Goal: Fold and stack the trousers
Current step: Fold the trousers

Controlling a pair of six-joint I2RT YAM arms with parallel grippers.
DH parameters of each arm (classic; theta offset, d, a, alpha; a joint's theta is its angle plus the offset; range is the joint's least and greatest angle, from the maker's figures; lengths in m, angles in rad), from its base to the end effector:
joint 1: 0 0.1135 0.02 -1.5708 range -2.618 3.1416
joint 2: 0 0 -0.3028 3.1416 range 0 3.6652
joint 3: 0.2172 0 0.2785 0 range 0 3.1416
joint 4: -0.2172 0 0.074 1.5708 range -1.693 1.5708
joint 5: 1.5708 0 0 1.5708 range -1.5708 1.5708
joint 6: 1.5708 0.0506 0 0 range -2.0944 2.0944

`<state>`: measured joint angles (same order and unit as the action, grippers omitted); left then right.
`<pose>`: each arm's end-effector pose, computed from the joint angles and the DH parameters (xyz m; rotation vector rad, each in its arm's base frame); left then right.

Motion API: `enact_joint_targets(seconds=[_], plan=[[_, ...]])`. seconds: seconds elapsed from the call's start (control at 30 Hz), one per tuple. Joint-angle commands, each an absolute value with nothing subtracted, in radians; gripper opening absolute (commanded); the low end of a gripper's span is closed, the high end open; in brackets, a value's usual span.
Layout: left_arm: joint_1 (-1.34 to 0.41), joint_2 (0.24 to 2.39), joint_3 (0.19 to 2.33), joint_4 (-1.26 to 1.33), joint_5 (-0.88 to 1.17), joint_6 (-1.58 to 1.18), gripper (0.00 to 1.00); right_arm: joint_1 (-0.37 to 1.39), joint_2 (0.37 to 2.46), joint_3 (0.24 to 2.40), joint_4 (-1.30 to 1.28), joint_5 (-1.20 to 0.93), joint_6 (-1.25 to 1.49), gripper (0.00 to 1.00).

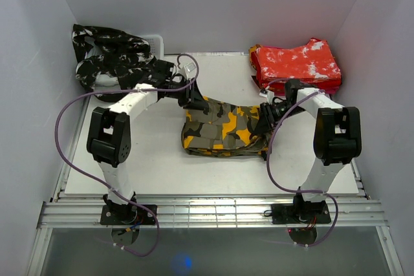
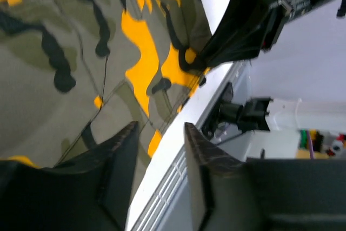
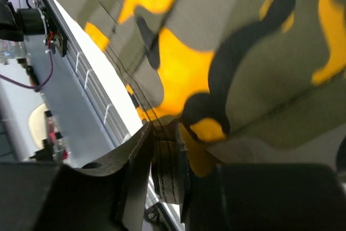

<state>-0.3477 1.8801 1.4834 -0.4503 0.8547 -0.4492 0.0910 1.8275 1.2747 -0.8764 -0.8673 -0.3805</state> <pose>0.4168 -0.1917 0.2719 0.2976 2.4682 -1.3882 0.3698 0.0725 0.2090 -0.7006 2.5458 1.1822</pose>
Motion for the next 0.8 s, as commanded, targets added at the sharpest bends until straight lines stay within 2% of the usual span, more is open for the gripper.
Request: enact_joint_targets(seconds=[0.0, 0.1, 0.27, 0.37, 0.5, 0.63, 0.77], plan=[[-0.325, 1.851, 1.392, -0.480, 1.087, -0.409, 0.47, 0.055, 1.802, 1.204, -0.949, -0.844, -0.434, 0.28], [-0.307, 1.881, 1.303, -0.474, 1.121, -0.399, 0.40, 0.035, 1.815, 1.126, -0.980, -0.818, -0.451, 0.23], [-0.278, 1.919, 1.192, -0.446, 1.077, -0.374, 0.38, 0.017, 1.844, 1.052, -0.947, -0.772, -0.445, 0.22], [-0.238, 1.948, 1.155, -0.434, 0.996, -0.376, 0.33, -0.020, 1.882, 1.051, -0.899, -0.732, -0.426, 0.20], [-0.204, 1.956, 1.161, -0.420, 0.969, -0.351, 0.32, -0.044, 1.922, 1.092, -0.864, -0.678, -0.394, 0.19], [-0.204, 1.902, 1.180, -0.431, 1.011, -0.284, 0.41, -0.046, 1.927, 1.138, -0.883, -0.679, -0.390, 0.18], [-0.206, 1.759, 1.204, -0.546, 1.133, -0.111, 0.57, -0.043, 1.846, 1.216, -0.988, -0.768, -0.497, 0.18]])
